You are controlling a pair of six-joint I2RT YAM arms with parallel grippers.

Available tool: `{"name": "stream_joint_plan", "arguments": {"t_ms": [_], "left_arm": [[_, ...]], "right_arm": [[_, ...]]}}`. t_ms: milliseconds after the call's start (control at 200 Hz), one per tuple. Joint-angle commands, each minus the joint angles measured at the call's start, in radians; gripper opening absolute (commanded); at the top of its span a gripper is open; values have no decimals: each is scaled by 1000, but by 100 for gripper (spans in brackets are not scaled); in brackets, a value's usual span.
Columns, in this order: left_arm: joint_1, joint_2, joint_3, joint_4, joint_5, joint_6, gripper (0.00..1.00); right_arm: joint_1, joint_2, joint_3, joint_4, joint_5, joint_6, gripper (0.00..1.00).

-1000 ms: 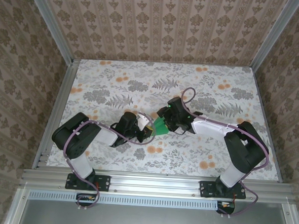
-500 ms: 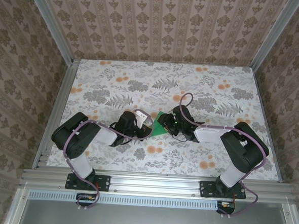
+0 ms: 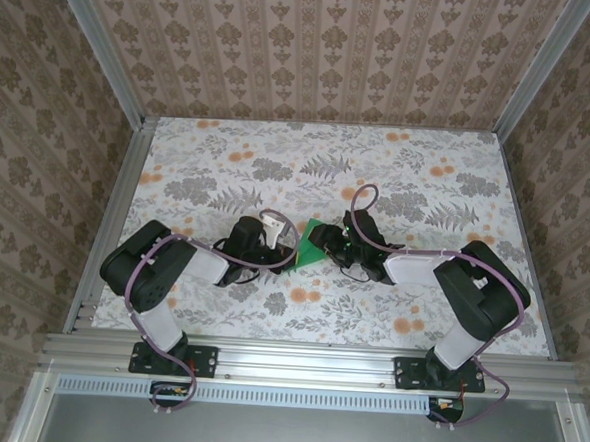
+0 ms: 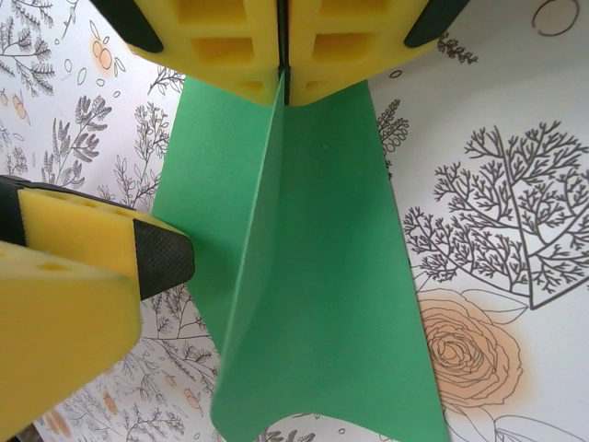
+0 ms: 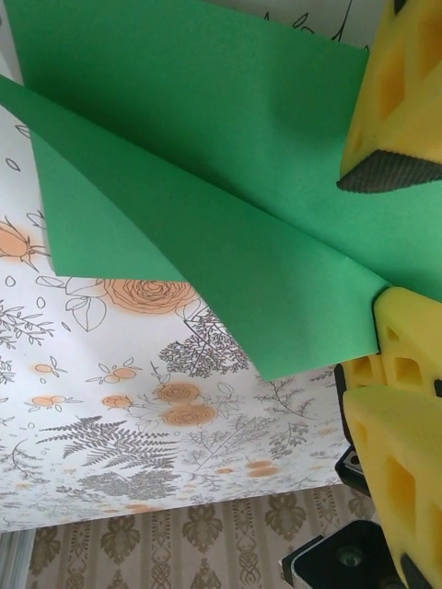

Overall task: Fold a paper plane with a square sheet of paper (pick it up from the middle)
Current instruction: Fourth fold the wing at the center of the table.

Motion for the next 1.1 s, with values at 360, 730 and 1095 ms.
{"name": "stream_joint_plan", "arguments": {"t_ms": [360,730,1095], "left_arm": [[6,-5,24,-61,34,-17,12],[21,-42,77,-148,85,-72,30],[31,-28,153,-250,98,-97,31]], "right_arm": [[-5,95,88,-102,-19,-11,44],[-6,124,99,-176,2,-11,46],[-6,130,98,-176,-3,-10,48]]}}
